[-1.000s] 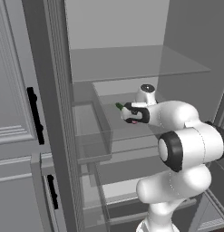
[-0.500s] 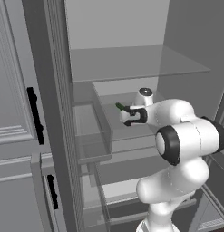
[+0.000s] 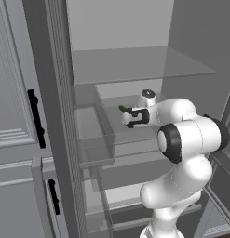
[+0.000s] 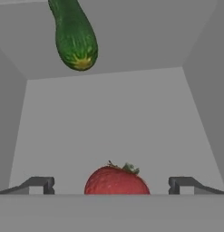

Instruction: Take the strawberry from the fridge and place it on top of the pancake, located on the dining counter.

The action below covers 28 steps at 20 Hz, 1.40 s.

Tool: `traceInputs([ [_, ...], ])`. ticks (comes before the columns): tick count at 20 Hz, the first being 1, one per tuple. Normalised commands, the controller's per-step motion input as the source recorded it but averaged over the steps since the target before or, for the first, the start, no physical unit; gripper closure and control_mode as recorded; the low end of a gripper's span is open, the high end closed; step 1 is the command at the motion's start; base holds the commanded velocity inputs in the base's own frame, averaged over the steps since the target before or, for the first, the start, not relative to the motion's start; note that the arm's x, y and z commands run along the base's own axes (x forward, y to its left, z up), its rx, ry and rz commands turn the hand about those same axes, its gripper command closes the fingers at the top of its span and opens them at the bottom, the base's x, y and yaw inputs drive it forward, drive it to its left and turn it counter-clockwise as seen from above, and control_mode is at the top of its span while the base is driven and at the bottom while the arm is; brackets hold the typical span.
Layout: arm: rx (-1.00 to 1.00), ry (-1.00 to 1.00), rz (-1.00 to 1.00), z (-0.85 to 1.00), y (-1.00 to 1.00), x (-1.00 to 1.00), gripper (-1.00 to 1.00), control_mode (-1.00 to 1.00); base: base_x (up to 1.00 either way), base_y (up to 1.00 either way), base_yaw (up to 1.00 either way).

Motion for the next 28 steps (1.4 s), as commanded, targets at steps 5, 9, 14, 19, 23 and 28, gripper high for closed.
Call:
traceInputs([
  [5,0.0,0.0,0.0,-0.15,0.0,0.02,-1.0,-1.0,0.0,0.0,0.0],
  [9,0.0,0.0,0.0,-0.11,0.0,0.0,-1.0,-1.0,0.0,0.0,0.0],
  [14,0.0,0.0,0.0,-0.05,-0.01,0.0,-1.0,-1.0,0.0,0.0,0.0],
  [19,0.0,0.0,0.0,-0.05,-0.1,0.0,1.0,-1.0,0.0,0.0,0.0],
  [23,0.0,0.0,0.0,-0.01,-0.19,0.0,1.0,-1.0,0.0,0.0,0.0],
  [28,0.0,-0.01,0.0,0.0,-0.25,-0.29,1.0,-1.0,0.0,0.0,0.0],
])
